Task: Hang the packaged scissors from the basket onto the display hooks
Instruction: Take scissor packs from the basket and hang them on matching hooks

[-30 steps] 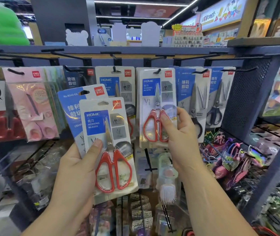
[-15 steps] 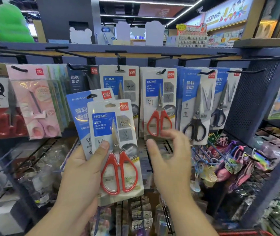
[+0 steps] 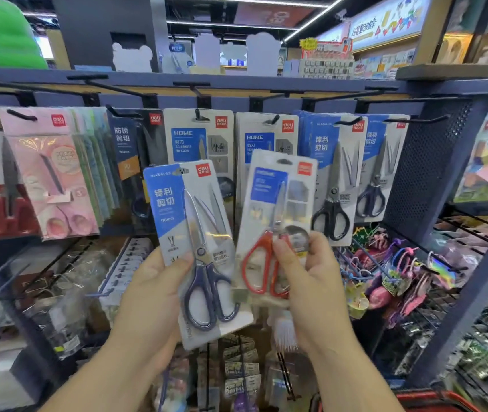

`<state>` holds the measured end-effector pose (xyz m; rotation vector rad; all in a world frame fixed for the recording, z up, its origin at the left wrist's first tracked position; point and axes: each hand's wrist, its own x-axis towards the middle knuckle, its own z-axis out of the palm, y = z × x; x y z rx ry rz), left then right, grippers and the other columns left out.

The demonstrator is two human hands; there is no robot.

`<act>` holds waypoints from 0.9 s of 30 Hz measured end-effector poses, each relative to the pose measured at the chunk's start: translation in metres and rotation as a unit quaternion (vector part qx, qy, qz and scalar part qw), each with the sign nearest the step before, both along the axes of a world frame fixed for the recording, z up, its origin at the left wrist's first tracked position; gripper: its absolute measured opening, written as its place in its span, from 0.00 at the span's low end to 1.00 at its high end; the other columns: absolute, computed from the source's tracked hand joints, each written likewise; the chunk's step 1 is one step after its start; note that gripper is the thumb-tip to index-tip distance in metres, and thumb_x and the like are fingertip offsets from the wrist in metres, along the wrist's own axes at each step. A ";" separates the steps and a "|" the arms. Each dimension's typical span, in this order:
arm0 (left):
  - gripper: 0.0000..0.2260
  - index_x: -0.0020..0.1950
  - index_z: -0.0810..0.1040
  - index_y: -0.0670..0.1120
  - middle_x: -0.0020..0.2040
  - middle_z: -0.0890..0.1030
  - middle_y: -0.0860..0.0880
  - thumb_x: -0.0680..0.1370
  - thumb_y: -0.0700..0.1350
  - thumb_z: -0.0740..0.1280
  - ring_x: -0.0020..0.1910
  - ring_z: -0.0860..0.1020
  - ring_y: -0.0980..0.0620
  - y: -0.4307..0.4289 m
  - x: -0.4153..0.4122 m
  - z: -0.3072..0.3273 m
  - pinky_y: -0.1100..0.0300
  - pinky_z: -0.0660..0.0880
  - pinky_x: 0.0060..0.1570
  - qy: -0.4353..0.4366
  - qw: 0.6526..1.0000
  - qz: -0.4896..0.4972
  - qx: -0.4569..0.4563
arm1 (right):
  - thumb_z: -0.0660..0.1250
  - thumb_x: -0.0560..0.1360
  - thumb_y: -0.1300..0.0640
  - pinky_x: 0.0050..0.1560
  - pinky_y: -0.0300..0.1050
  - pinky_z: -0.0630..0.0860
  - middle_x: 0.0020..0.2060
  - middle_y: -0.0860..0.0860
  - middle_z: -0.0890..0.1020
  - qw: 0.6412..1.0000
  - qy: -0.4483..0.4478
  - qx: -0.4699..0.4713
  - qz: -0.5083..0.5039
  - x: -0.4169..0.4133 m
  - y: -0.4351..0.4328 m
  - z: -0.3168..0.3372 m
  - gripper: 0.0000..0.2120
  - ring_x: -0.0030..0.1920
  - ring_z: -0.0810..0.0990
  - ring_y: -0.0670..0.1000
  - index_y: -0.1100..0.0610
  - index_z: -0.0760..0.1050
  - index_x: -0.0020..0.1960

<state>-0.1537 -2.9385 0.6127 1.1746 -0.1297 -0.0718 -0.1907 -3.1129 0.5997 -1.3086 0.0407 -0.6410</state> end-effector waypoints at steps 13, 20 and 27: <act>0.13 0.61 0.85 0.51 0.56 0.88 0.48 0.86 0.39 0.62 0.55 0.86 0.44 0.015 0.011 0.008 0.43 0.79 0.61 -0.076 0.991 0.060 0.089 | 0.72 0.77 0.51 0.43 0.49 0.78 0.44 0.54 0.83 0.993 -0.061 -0.099 0.017 0.012 -0.049 0.040 0.06 0.43 0.80 0.55 0.47 0.78 0.53; 0.12 0.55 0.85 0.51 0.52 0.89 0.50 0.86 0.40 0.62 0.45 0.87 0.53 0.016 0.005 0.019 0.48 0.79 0.51 -0.085 0.991 0.074 0.071 | 0.73 0.77 0.45 0.49 0.61 0.81 0.48 0.59 0.85 0.987 -0.045 -0.152 0.009 0.036 -0.045 0.051 0.06 0.45 0.83 0.67 0.42 0.79 0.54; 0.11 0.59 0.84 0.48 0.56 0.88 0.47 0.85 0.40 0.62 0.50 0.87 0.50 0.011 0.003 0.026 0.46 0.81 0.55 -0.081 0.997 0.014 0.013 | 0.70 0.81 0.48 0.58 0.57 0.82 0.50 0.49 0.88 0.988 -0.017 -0.152 0.010 0.042 -0.039 0.044 0.04 0.53 0.87 0.54 0.45 0.78 0.55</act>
